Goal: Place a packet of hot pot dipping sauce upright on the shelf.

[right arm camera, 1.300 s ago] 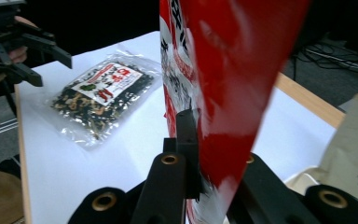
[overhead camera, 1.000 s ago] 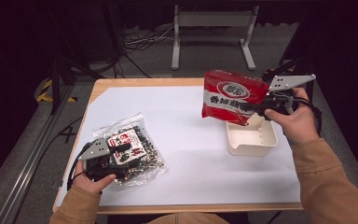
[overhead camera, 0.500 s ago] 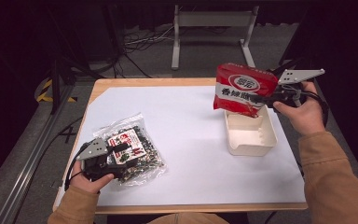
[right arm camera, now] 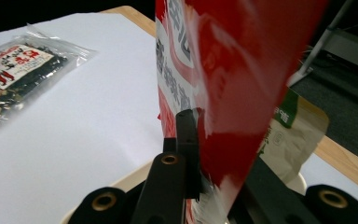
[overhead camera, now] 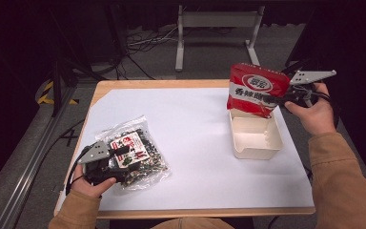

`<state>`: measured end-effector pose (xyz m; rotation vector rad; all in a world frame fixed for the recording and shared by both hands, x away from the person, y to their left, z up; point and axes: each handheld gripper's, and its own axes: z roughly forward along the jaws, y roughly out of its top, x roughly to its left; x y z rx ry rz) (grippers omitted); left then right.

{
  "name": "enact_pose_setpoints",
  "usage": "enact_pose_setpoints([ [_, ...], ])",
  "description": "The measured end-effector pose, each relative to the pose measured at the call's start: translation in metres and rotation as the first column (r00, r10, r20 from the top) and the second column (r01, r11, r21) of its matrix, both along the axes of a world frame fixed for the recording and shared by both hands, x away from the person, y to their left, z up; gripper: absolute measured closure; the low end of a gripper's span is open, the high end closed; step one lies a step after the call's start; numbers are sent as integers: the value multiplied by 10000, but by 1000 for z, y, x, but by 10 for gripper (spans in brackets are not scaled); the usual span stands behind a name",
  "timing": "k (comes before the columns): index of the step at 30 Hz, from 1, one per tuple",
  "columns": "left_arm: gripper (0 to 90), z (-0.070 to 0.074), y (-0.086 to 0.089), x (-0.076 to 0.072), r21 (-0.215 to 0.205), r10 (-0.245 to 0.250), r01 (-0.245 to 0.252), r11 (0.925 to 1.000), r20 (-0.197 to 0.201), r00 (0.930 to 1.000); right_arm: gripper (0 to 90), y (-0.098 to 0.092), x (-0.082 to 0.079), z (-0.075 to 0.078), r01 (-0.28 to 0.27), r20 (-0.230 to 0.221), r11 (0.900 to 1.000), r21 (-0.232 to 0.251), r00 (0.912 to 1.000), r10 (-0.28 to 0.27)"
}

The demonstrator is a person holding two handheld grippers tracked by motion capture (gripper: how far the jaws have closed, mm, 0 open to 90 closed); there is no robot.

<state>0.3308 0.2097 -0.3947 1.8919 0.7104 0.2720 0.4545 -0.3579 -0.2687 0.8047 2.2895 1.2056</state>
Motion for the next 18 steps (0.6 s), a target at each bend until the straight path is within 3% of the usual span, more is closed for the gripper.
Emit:
enact_pose_setpoints([
  [18,285,0,1,-1,49,60,-60,10000,26,10000,873,-11,20,-22,489,-381,9970,-594,9980,-512],
])
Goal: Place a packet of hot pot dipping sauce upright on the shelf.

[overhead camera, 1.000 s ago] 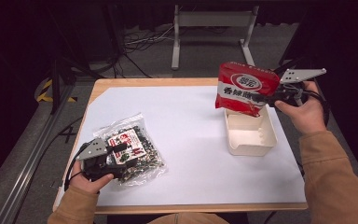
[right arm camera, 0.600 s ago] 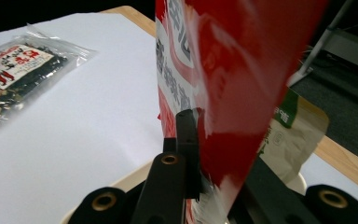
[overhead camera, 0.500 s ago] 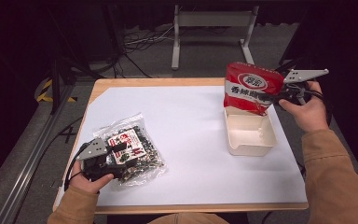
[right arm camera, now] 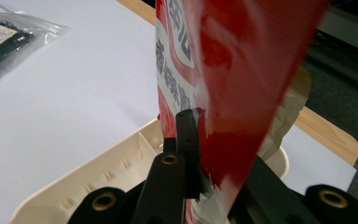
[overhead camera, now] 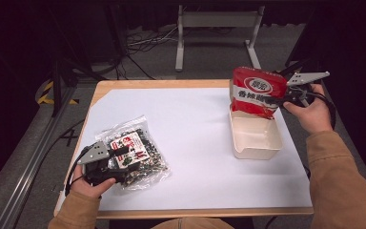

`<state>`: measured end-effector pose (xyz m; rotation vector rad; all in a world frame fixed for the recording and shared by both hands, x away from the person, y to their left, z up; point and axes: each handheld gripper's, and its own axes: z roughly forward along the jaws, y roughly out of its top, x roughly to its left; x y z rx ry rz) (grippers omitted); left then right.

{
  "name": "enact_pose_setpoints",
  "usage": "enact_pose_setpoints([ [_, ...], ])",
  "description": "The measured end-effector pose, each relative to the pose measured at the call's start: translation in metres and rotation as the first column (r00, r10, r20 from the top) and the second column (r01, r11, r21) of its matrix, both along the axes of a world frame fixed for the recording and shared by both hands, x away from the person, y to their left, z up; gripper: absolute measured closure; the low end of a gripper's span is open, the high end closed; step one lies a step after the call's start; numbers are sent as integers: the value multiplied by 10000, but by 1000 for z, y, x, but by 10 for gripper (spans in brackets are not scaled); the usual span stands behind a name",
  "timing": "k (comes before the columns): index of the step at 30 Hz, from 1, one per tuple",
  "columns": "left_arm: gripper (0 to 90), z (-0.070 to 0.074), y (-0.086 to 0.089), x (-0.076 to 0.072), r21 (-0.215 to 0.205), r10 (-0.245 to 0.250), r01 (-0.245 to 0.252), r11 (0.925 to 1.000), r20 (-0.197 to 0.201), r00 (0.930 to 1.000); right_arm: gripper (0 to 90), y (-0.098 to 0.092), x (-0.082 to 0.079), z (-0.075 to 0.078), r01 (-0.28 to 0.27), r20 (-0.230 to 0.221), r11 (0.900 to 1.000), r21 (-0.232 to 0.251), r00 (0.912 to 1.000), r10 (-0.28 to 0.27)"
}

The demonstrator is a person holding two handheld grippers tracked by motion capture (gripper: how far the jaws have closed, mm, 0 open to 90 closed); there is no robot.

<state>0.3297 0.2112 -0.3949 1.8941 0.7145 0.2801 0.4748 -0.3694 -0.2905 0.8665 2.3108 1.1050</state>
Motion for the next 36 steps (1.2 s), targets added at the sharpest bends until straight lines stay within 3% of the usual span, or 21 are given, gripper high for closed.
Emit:
enact_pose_setpoints([
  [15,285,-1,1,0,5,94,-94,10000,-30,10000,873,6,15,-15,276,110,9987,-423,9996,-272],
  [27,282,-1,0,0,28,111,-111,9999,-9,9999,872,4,19,-24,740,446,9970,-242,9963,-728],
  [36,279,-1,-1,1,65,90,-90,9999,-21,10000,868,11,21,-32,403,462,9984,-404,9982,-384],
])
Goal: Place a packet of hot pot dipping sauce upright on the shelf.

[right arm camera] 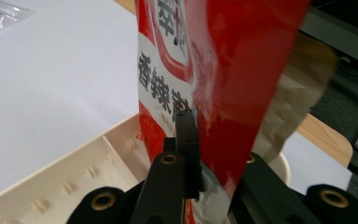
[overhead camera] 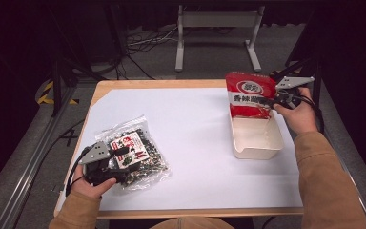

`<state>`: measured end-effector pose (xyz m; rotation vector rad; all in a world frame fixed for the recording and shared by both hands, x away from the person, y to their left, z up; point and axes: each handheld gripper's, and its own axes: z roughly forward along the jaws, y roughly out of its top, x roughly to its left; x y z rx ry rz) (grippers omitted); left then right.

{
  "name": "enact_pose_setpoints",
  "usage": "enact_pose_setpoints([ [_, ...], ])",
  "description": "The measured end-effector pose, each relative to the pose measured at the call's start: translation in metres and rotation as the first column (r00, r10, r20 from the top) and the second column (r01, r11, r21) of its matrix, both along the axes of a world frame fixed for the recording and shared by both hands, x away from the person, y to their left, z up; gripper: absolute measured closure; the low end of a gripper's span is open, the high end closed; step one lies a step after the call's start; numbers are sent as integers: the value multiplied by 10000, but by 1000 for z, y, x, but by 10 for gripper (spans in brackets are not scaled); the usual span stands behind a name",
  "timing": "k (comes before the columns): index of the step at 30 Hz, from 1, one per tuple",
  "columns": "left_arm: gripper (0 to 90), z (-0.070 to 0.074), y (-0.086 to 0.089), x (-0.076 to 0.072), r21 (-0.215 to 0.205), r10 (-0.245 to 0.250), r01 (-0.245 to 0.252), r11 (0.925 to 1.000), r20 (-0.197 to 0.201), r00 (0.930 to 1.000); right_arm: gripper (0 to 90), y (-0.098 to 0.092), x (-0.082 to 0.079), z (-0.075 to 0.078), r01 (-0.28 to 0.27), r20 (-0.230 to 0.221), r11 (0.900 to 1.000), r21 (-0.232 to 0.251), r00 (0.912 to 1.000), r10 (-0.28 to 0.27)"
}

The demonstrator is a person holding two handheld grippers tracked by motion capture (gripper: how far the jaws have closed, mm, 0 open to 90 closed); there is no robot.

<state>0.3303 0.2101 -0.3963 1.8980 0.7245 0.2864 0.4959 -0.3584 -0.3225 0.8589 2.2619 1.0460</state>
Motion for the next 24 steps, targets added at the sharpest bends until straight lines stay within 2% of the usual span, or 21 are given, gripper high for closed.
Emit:
enact_pose_setpoints([
  [3,279,0,0,0,-58,6,-7,10000,-33,10000,868,5,3,-8,34,-156,9998,-195,9999,-37],
  [8,277,-1,1,1,-44,32,-32,10000,-19,10000,869,-4,5,-18,400,-425,9987,329,9983,-386],
  [13,267,0,0,0,-38,25,-25,10000,-23,10000,868,-9,4,-25,760,-587,9959,499,9956,-731],
  [20,255,-1,1,1,-20,73,-73,10000,42,10000,866,-15,1,-34,959,-650,9930,683,9937,-915],
  [24,248,-1,1,1,-34,53,-53,10000,32,10000,847,-14,0,-35,1025,-741,9934,506,9924,-986],
])
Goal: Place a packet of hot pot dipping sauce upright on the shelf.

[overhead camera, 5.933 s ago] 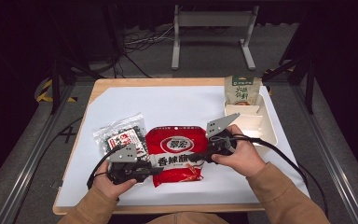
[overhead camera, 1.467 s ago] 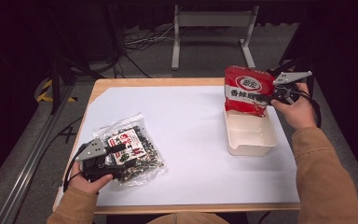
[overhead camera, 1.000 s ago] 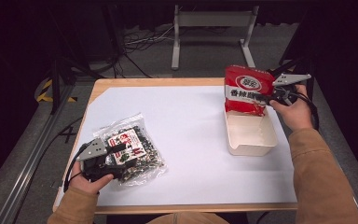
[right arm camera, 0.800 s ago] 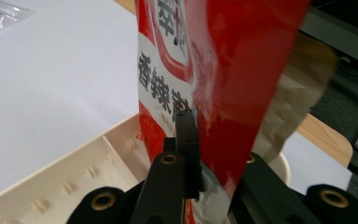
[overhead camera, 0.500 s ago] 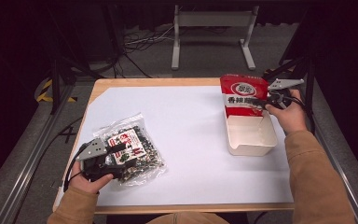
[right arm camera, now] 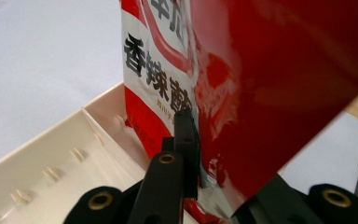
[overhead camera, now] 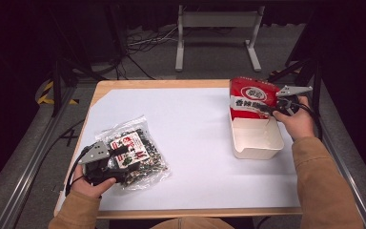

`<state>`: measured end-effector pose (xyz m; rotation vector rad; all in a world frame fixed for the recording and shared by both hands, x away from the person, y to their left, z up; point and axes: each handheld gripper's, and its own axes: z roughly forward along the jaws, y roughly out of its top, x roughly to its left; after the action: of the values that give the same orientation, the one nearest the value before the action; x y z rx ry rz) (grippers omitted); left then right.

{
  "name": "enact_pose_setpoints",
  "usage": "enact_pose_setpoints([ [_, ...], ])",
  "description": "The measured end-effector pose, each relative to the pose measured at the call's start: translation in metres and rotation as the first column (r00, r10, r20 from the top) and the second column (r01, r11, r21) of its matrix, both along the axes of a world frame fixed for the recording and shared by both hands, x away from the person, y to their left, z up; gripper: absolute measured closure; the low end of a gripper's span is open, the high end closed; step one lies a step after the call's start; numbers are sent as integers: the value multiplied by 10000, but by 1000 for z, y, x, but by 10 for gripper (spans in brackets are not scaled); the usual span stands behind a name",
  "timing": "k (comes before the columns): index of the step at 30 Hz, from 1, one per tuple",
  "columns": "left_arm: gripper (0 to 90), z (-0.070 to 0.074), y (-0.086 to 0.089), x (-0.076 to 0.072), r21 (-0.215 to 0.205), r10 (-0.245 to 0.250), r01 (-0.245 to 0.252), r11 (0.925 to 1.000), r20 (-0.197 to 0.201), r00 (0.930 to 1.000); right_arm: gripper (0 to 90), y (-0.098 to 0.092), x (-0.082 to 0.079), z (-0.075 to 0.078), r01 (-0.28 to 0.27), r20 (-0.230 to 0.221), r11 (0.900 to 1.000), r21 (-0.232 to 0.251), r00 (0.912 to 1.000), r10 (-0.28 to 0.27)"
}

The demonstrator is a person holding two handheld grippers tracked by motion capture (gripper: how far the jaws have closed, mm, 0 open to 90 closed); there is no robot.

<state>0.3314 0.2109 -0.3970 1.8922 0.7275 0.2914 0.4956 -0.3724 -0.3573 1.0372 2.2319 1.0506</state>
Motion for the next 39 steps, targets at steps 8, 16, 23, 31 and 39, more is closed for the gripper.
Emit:
enact_pose_setpoints([
  [8,201,-1,2,2,108,169,-170,9998,69,9998,695,-9,-7,2,330,-39,9979,551,9995,-329],
  [16,157,0,5,4,4,145,-145,9999,135,9998,489,-15,-23,11,419,374,9963,746,9983,-448],
  [23,140,1,9,4,-9,252,-252,9997,109,9996,395,-18,-42,24,331,931,9983,478,9950,-375],
  [31,138,3,15,4,-65,435,-434,9990,114,9990,320,-15,-71,44,-2,1499,9981,622,9887,-91],
  [39,137,6,20,5,-32,693,-693,9976,-7,9976,307,1,-103,54,-567,1458,9948,845,9883,439],
])
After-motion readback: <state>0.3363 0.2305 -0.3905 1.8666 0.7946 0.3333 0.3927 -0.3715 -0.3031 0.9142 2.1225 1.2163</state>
